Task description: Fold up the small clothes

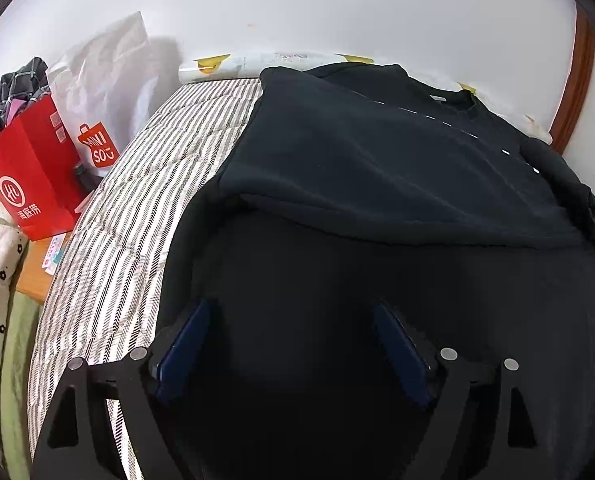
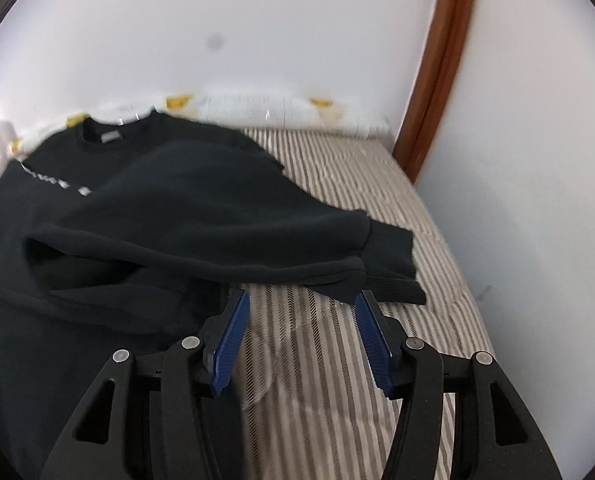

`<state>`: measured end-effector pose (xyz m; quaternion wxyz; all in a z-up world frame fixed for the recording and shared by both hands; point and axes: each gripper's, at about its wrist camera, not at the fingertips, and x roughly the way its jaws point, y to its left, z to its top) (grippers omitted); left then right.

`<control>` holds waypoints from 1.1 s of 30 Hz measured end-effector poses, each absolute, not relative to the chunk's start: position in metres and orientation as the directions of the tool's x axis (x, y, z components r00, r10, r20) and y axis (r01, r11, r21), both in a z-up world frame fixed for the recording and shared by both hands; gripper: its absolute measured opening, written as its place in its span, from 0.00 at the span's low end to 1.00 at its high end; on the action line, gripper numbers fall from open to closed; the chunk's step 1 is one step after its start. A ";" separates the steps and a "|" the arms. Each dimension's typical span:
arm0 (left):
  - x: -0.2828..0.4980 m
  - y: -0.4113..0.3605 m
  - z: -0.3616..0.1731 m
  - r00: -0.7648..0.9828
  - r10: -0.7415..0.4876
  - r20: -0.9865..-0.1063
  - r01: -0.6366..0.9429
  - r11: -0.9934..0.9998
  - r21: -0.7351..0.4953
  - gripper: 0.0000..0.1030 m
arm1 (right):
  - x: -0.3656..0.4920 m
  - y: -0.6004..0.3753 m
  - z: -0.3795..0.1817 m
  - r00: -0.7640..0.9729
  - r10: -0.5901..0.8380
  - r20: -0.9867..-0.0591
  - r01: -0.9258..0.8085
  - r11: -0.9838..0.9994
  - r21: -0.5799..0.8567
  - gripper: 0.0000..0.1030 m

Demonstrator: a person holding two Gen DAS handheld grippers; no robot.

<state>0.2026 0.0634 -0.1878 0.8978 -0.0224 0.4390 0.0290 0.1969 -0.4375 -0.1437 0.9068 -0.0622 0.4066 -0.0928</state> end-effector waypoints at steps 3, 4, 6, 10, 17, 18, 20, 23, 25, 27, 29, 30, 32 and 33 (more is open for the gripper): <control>0.203 0.063 -0.188 0.613 0.035 -0.790 -0.074 0.997 -0.013 0.82 | 0.213 -0.432 -0.156 0.646 -0.238 -0.725 0.092 0.967 -0.236 0.53; 0.203 0.063 -0.188 0.612 0.036 -0.790 -0.074 0.997 -0.012 0.82 | 0.218 -0.432 -0.159 0.645 -0.247 -0.723 0.094 0.965 -0.245 0.53; 0.203 0.063 -0.188 0.612 0.036 -0.790 -0.075 0.997 -0.012 0.82 | 0.228 -0.434 -0.165 0.640 -0.251 -0.726 0.105 0.965 -0.240 0.45; 0.203 0.064 -0.188 0.614 0.036 -0.789 -0.076 0.997 -0.014 0.82 | 0.233 -0.435 -0.160 0.648 -0.234 -0.725 0.126 0.972 -0.201 0.08; 0.198 0.074 -0.180 0.636 0.035 -0.771 -0.111 0.993 -0.046 0.82 | 0.212 -0.389 -0.084 0.760 -0.174 -0.626 0.122 0.984 -0.127 0.06; 0.196 0.080 -0.178 0.637 0.033 -0.770 -0.126 0.990 -0.062 0.82 | 0.210 -0.378 -0.074 0.774 -0.164 -0.612 0.110 0.986 -0.125 0.06; 0.191 0.090 -0.174 0.638 0.015 -0.770 -0.136 0.986 -0.094 0.82 | 0.208 -0.343 -0.056 0.803 -0.123 -0.583 0.066 0.991 -0.118 0.06; 0.181 0.110 -0.169 0.652 0.019 -0.758 -0.166 0.979 -0.118 0.82 | 0.208 -0.285 -0.039 0.829 -0.062 -0.556 -0.011 0.992 -0.128 0.06; 0.175 0.122 -0.168 0.655 0.011 -0.756 -0.177 0.974 -0.140 0.82 | 0.209 -0.243 -0.033 0.840 -0.010 -0.543 -0.073 0.989 -0.131 0.06; 0.170 0.130 -0.169 0.652 0.008 -0.758 -0.184 0.972 -0.148 0.82 | 0.211 -0.201 -0.031 0.842 0.046 -0.537 -0.135 0.983 -0.127 0.06; 0.165 0.134 -0.171 0.643 0.020 -0.766 -0.187 0.973 -0.131 0.82 | 0.214 -0.161 -0.033 0.837 0.094 -0.539 -0.191 0.973 -0.128 0.06; 0.163 0.136 -0.172 0.639 0.031 -0.769 -0.195 0.973 -0.123 0.82 | 0.217 -0.142 -0.037 0.831 0.114 -0.545 -0.221 0.966 -0.135 0.06; 0.159 0.138 -0.173 0.638 0.029 -0.769 -0.198 0.972 -0.127 0.82 | 0.223 -0.106 -0.048 0.816 0.131 -0.563 -0.260 0.953 -0.155 0.08; 0.158 0.139 -0.173 0.639 0.023 -0.768 -0.196 0.972 -0.133 0.82 | 0.227 -0.096 -0.054 0.810 0.127 -0.572 -0.267 0.949 -0.167 0.09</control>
